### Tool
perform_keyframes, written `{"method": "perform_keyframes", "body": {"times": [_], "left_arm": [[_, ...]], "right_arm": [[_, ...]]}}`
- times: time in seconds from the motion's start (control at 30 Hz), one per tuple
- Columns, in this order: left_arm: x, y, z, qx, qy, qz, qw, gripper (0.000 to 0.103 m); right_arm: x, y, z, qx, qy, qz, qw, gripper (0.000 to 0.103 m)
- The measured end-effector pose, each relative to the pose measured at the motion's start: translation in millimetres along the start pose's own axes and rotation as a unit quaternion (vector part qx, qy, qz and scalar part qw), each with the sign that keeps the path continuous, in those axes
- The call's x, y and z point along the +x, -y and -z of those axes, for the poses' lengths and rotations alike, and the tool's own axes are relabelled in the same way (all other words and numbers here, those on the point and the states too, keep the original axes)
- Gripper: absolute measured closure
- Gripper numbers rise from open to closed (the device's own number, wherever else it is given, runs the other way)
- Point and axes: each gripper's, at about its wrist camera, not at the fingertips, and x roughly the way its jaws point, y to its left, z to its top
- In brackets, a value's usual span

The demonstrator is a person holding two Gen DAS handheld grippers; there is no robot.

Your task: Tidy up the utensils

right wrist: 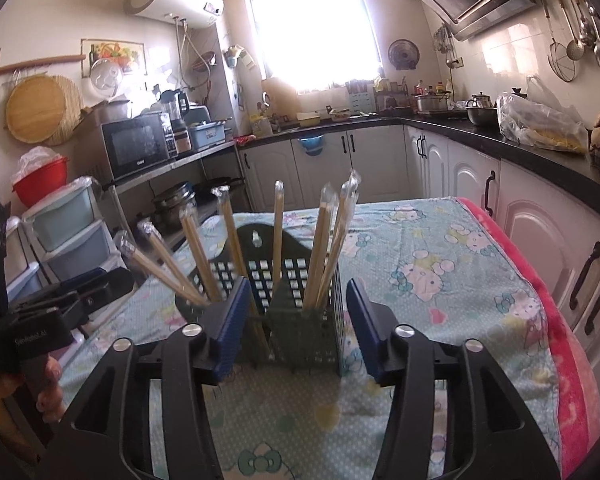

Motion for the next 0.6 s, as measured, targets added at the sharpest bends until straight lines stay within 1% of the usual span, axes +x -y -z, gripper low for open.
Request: {"method": "perform_keyframes", "body": {"times": [0.07,0.2,0.37,0.6], "left_arm": [[-1,0,7,-0.002,-0.004,0.001,1.0000,0.016],[-2,-3,21,-0.008,-0.009,0.001,0.9999,0.011],[0,-4,41,-0.010,-0.019,-0.003,0.9998,0.011],[1,-4,67,-0.009,-0.028,-0.014,0.9995,0.011]], "right_arm": [[-1,-2,7,-0.006,-0.004,0.003,1.000,0.046],[-2,-3,24,-0.015,-0.017,0.007,1.000,0.039],[-1,-3,44,-0.016,-0.035,0.010,0.999,0.033],[-4,-4,64,-0.021,-0.047,0.016,0.999,0.024]]}}
